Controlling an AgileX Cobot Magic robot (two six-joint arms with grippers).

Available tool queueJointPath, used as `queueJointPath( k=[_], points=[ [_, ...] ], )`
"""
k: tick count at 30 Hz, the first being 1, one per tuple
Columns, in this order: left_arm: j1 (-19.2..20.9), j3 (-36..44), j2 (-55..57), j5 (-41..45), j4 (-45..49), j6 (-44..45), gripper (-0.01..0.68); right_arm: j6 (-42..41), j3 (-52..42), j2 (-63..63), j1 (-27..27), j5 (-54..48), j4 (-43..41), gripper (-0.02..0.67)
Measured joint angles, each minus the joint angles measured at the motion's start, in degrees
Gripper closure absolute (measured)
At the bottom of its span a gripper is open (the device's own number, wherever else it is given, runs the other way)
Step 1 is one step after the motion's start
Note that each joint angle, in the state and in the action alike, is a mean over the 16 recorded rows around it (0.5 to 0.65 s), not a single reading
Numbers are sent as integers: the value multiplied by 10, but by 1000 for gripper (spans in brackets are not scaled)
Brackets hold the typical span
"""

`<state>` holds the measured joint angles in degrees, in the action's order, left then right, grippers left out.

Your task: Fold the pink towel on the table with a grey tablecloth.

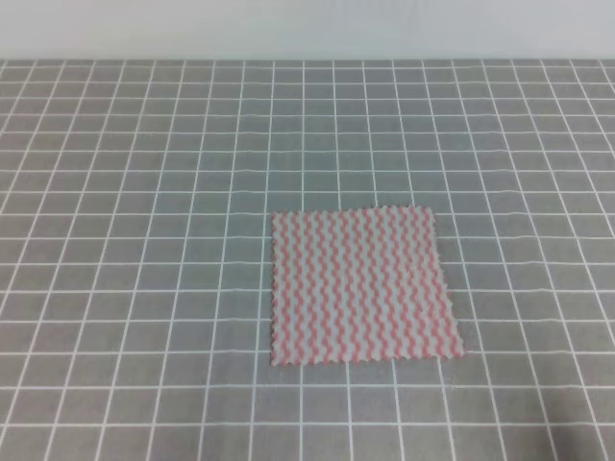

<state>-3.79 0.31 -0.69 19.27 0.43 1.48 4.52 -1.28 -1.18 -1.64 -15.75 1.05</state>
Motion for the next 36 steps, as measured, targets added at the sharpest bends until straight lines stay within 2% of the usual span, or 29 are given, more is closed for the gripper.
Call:
queueJointPath(
  k=[36],
  points=[
    [0, 3, -2, 4, 0, 0, 673, 1, 3, 2, 0, -2, 0, 666]
  ],
)
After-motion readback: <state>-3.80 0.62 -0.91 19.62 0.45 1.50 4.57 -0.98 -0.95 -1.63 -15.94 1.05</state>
